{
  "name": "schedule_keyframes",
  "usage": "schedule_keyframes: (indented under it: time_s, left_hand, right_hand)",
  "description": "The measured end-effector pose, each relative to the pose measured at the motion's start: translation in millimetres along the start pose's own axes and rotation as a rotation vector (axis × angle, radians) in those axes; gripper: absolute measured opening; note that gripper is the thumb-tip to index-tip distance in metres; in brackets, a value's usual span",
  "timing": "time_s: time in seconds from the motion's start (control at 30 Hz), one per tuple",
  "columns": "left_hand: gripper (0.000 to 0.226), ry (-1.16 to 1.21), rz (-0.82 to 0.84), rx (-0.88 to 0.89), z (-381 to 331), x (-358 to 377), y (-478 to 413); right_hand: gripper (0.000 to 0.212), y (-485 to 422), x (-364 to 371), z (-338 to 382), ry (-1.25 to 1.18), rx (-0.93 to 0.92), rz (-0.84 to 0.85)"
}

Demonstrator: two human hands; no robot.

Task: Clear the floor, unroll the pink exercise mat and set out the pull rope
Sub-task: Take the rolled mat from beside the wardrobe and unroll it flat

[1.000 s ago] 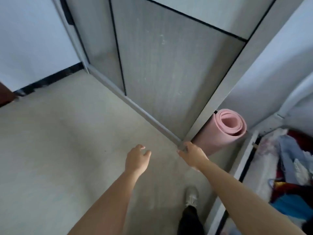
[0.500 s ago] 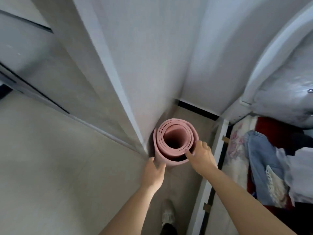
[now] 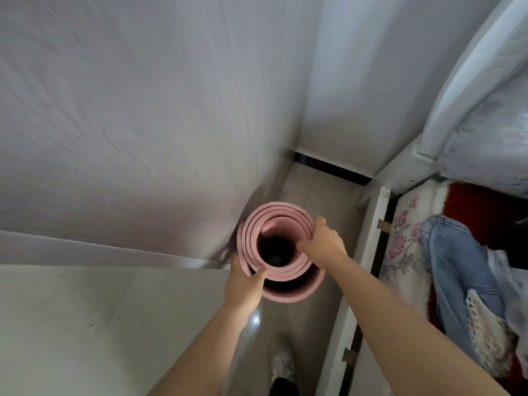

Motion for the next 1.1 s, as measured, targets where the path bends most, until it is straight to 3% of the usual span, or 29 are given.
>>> schedule_keyframes:
  time_s: [0.13,0.27,0.6,0.73,0.87,1.1]
  left_hand:
    - [0.06,0.045,0.068,-0.021,11,3,8]
    - [0.062,0.088,0.107,-0.03,31,-8,21]
    - [0.063,0.074,0.034,-0.063,117,-103,69]
    - [0.062,0.105,0.005,-0.001,155,-163,93]
    - [0.068,0.215,-0.05,0.013,211,-258,121]
    - [0.063,0.316,-0.263,0.063,280,-423,147]
  right_hand:
    - [0.108,11,9,-14,-0.126,0.195,0.115]
    - [0.073,48,37,-31,-0.233,0.3,0.193]
    - [0.071,166,104,-10,-0.145,0.154,0.184]
    - [0.051,216,141,18,-0.101,0.105,0.205]
    - [0.057,287,205,80,-0.011,-0.007,0.239]
    - [0.04,380,310,215,0.191,-0.265,0.405]
Point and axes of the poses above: each hand's wrist, its own y-axis away from the middle knuckle, its own x-axis out of the palm, z = x × y, the point moved 4 cm from there along -y, towards the middle knuckle, and after that the axes turned 3 degrees about -z, right-handed, at the moved point
